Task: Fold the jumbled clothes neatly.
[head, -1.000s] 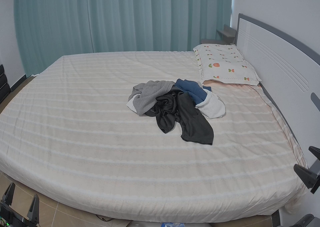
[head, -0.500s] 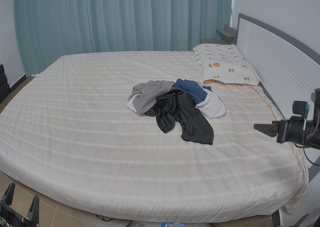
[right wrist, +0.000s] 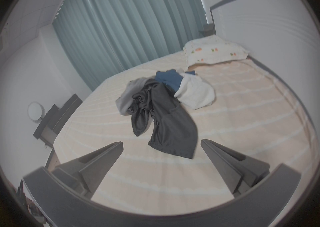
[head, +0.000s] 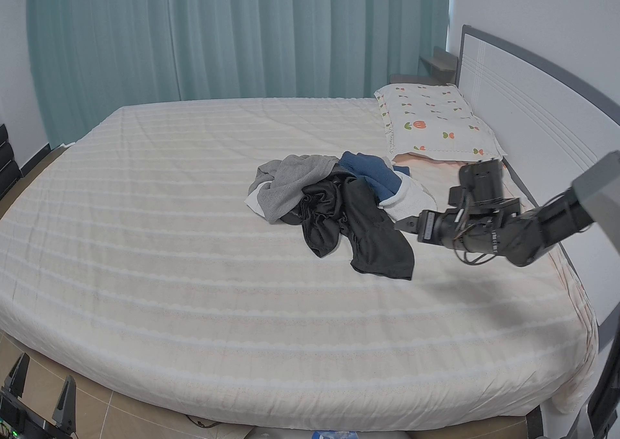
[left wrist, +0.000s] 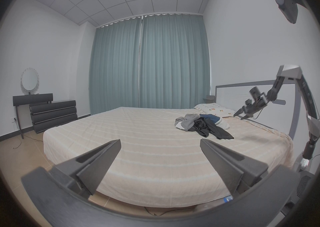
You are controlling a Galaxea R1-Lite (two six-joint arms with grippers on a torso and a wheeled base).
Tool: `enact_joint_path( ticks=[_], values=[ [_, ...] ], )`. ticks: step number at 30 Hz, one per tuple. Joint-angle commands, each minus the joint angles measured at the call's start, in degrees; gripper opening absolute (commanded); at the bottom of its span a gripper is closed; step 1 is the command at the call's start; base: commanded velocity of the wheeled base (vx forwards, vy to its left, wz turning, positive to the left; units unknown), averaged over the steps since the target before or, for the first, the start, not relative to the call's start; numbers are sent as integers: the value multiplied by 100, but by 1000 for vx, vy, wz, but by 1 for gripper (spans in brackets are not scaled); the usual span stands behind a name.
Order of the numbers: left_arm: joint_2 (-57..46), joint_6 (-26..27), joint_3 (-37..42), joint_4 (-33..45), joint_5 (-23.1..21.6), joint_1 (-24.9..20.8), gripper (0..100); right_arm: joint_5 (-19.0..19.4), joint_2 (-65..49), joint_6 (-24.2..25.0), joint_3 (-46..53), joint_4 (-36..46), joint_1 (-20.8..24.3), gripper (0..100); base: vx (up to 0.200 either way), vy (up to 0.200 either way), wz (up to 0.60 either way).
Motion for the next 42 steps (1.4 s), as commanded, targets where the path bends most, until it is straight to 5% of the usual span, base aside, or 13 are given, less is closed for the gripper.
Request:
enact_joint_path(
  ticks=[1, 11, 18, 29, 42],
  values=[
    [-77, -1, 92, -1, 4, 4, 100, -523, 2991, 913, -2064, -12, 514, 100, 0, 0, 0],
    [-77, -1, 92, -1, 4, 4, 100, -540, 2982, 922, -2284, 49, 382, 100, 0, 0, 0],
    [-77, -1, 92, -1, 4, 4, 100, -980, 2859, 843, -2319, -4, 268, 100, 0, 0, 0],
    [-77, -1, 92, -1, 4, -4, 100, -910, 2516, 851, -1906, -30, -154, 100, 0, 0, 0],
    [-77, -1, 92, -1, 4, 4, 100, -857, 3325, 851, -2574, -232, 285, 100, 0, 0, 0]
  ],
)
